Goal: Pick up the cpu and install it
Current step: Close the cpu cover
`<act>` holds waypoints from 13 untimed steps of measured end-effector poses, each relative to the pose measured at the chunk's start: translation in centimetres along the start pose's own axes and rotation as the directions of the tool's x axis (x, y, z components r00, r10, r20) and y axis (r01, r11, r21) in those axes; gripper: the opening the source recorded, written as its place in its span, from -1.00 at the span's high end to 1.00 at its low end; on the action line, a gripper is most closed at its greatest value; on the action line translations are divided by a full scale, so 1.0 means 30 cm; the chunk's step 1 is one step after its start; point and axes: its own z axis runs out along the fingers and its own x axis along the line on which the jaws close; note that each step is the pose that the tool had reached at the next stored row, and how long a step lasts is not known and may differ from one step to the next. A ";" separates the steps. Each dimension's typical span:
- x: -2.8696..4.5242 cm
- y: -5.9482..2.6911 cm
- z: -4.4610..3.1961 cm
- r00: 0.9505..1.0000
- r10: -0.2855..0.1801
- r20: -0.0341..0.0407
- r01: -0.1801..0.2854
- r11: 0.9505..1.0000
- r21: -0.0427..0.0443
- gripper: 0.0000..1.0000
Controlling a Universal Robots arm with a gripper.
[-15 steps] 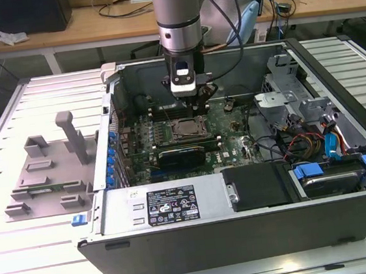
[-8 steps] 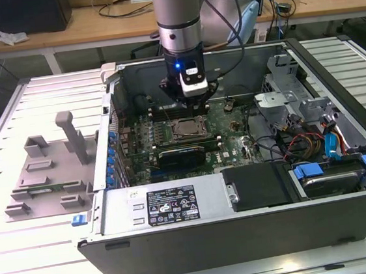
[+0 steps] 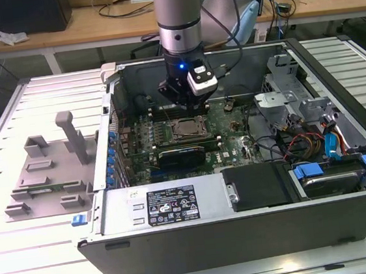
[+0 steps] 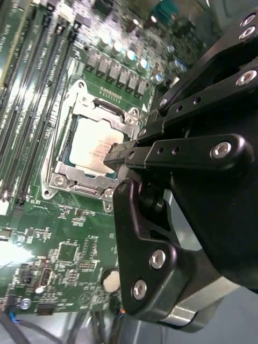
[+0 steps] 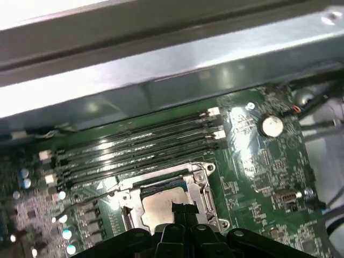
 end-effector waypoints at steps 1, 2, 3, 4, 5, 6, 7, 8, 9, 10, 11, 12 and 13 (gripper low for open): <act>0.000 0.000 0.001 0.999 -0.033 -0.004 0.033 0.999 0.003 0.79; 0.000 0.000 0.001 0.998 -0.061 -0.008 0.061 0.998 0.006 0.79; 0.000 0.000 0.002 0.996 -0.084 -0.012 0.084 0.996 0.008 0.79; 0.000 0.000 0.003 0.995 -0.100 -0.015 0.100 0.995 0.010 0.79; 0.000 0.000 0.003 0.993 -0.120 -0.018 0.121 0.993 0.012 0.79; 0.000 0.000 0.004 0.990 -0.136 -0.022 0.136 0.991 0.014 0.79; 0.000 0.000 0.004 0.987 -0.161 -0.027 0.161 0.987 0.017 0.79; 0.000 0.000 0.005 0.984 -0.175 -0.030 0.176 0.984 0.018 0.79; 0.000 0.000 0.005 0.981 -0.192 -0.034 0.193 0.981 0.021 0.79; 0.000 0.000 0.005 0.980 -0.198 -0.037 0.199 0.980 0.022 0.79; 0.000 0.000 0.005 0.979 -0.199 -0.037 0.200 0.980 0.022 0.79; 0.000 0.000 0.005 0.979 -0.200 -0.037 0.201 0.979 0.022 0.79; 0.000 0.000 0.006 0.979 -0.200 -0.037 0.201 0.979 0.023 0.79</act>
